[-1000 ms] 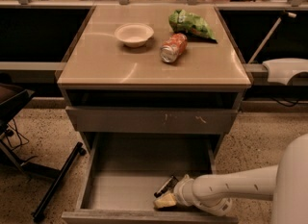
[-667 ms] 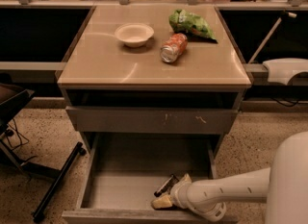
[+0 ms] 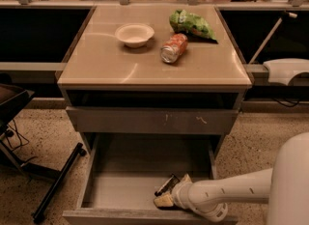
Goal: Pick rxbar chocolate from middle drawer and place on counter
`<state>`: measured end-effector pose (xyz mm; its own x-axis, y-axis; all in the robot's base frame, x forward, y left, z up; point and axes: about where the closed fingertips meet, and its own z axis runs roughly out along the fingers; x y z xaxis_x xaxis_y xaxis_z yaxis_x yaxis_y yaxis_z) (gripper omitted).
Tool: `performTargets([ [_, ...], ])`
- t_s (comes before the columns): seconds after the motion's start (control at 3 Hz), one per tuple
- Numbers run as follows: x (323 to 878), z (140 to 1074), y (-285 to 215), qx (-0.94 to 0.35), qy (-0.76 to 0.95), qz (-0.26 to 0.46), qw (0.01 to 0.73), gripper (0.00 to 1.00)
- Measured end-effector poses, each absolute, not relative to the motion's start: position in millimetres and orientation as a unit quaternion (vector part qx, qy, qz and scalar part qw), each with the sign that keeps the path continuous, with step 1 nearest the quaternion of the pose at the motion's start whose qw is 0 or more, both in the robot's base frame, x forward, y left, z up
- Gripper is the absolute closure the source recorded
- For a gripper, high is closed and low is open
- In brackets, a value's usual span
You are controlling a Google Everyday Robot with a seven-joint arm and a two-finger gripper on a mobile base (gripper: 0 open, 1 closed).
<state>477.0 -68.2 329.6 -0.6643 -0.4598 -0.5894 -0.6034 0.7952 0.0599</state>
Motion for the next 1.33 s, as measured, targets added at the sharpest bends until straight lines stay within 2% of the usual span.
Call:
performTargets([
  [0.67,477.0,345.4,-68.2,-0.294,0.903,0.126,0.285,0.88],
  [1.0,491.2,399.6,-75.0,-0.274,0.894,0.126,0.33,1.0],
  [1.33,512.7,484.8,-128.2,-0.226,0.885,0.105,0.394,1.0],
])
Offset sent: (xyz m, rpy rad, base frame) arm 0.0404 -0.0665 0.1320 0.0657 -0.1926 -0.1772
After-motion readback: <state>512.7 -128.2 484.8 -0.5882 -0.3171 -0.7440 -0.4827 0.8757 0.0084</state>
